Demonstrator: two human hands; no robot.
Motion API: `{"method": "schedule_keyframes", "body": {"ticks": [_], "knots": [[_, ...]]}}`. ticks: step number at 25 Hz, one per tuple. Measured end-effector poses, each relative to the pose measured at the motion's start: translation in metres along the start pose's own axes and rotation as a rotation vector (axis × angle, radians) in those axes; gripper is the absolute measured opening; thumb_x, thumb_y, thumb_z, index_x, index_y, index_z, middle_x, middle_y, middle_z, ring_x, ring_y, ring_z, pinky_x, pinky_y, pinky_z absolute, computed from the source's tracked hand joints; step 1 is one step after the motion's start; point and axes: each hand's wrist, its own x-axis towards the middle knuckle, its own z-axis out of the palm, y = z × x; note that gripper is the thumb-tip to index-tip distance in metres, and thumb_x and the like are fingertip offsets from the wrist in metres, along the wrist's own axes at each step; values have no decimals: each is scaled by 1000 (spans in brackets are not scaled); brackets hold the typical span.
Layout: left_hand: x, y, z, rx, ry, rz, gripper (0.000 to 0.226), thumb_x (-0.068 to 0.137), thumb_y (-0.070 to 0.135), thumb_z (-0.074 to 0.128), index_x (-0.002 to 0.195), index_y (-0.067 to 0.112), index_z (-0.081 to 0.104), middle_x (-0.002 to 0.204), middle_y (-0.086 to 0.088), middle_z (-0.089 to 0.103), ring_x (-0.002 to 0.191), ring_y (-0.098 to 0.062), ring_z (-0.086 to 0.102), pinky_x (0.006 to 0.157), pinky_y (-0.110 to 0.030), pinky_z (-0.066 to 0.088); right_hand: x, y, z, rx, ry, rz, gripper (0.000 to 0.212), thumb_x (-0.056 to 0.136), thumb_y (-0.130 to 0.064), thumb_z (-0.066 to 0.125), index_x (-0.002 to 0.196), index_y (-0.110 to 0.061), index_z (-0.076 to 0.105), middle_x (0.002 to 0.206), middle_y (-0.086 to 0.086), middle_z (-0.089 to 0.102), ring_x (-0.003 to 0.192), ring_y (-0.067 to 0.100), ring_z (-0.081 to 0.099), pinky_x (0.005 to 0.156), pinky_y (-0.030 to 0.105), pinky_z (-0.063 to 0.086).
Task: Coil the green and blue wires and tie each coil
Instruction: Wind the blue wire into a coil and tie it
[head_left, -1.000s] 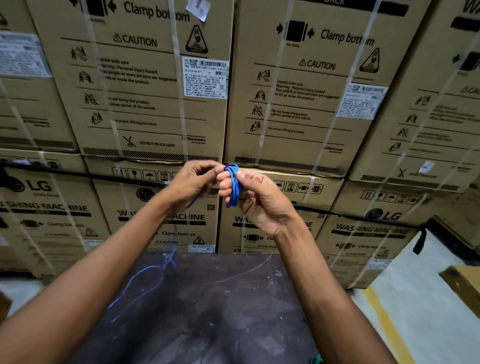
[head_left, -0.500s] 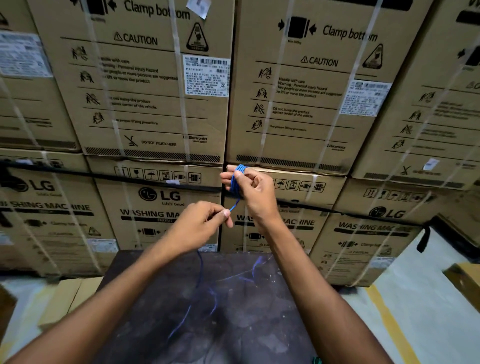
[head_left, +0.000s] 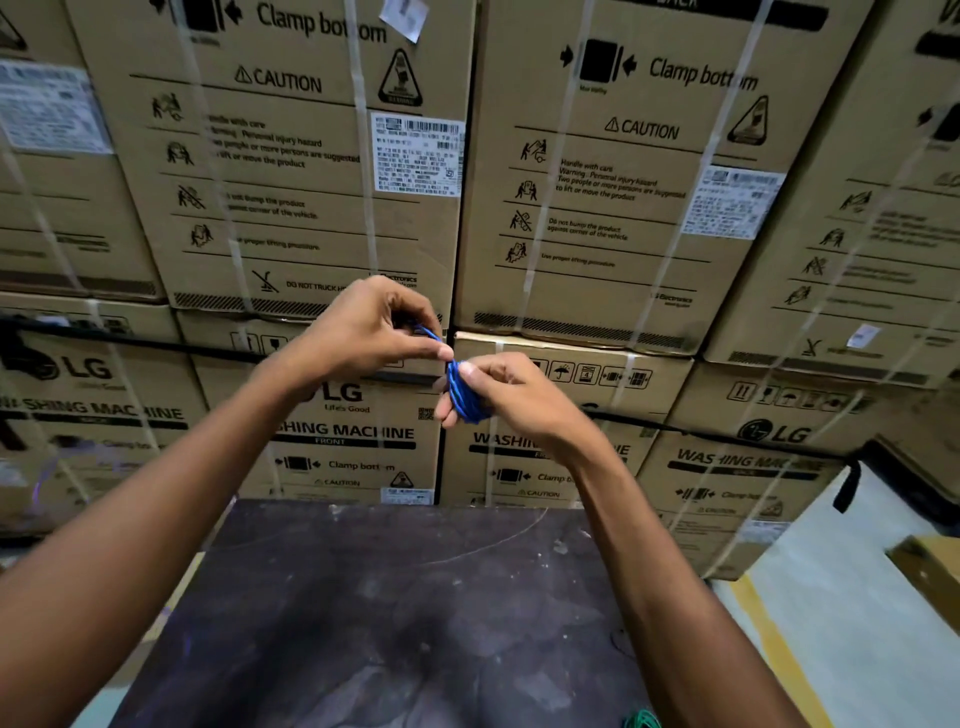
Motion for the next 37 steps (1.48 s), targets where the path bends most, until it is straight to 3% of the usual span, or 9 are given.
{"method": "schedule_keyframes", "body": {"ticks": [5, 7, 9, 11, 15, 23, 29, 34, 37], "knots": [[9, -23, 9, -389, 27, -19, 16, 96, 13, 66, 101, 1, 75, 81, -5, 68, 66, -4, 58, 60, -15, 44, -3, -5, -2, 378, -58, -46, 31, 105, -18, 52, 116, 7, 67, 96, 19, 73, 83, 25, 70, 80, 31, 55], [2, -29, 30, -588, 5, -109, 21, 102, 18, 58, 107, 5, 74, 77, -8, 61, 63, -15, 50, 57, -19, 40, 1, -6, 3, 565, -54, -65, 30, 101, -19, 55, 114, 4, 68, 91, 11, 74, 80, 20, 71, 81, 32, 57], [-9, -29, 56, -694, -1, -197, 22, 101, 23, 55, 100, 23, 77, 67, 2, 58, 56, -8, 46, 52, -18, 37, 5, -7, 6, 724, 0, -93, 27, 103, -16, 51, 112, 3, 68, 89, 7, 75, 80, 17, 72, 78, 31, 60], [-22, -28, 79, -610, 0, -222, 28, 99, 31, 53, 84, 36, 76, 59, 1, 48, 46, -4, 35, 45, -21, 24, 10, -6, 7, 791, 69, -98, 25, 104, -13, 49, 111, 0, 69, 91, 5, 75, 82, 15, 73, 79, 31, 60], [-38, -31, 97, -361, 15, -212, 30, 107, 23, 48, 100, 20, 77, 47, 9, 42, 46, -9, 36, 47, -23, 28, 17, 10, 6, 737, 286, -94, 21, 104, -10, 51, 110, 2, 68, 92, 8, 76, 87, 18, 74, 89, 33, 57], [-49, 6, 65, 206, 110, -244, 28, 95, 45, 56, 76, 35, 73, 49, 7, 57, 45, -5, 49, 52, -28, 37, 25, 24, 7, 118, 519, -236, 21, 101, -3, 55, 90, 2, 73, 88, 15, 76, 85, 17, 71, 88, 33, 57], [-23, 12, 12, 265, 201, -76, 15, 88, 48, 70, 91, 35, 78, 71, 16, 73, 67, -2, 66, 64, -29, 54, 15, 20, 0, -188, 237, -138, 26, 103, -11, 52, 91, 0, 73, 86, 11, 77, 80, 26, 73, 79, 40, 60], [3, -9, 4, -91, 88, 14, 11, 86, 27, 79, 91, 17, 80, 83, 0, 78, 77, -20, 72, 73, -45, 58, 2, 1, -3, 102, 31, -38, 42, 111, -20, 36, 112, 9, 66, 93, 19, 74, 83, 26, 70, 74, 27, 54], [3, -19, 16, -322, 103, 10, 14, 88, 18, 74, 93, 5, 77, 87, -12, 75, 79, -17, 66, 75, -35, 52, -2, -1, -1, 326, -49, -16, 35, 108, -20, 46, 117, 9, 65, 92, 16, 72, 83, 25, 69, 78, 31, 55]]}}
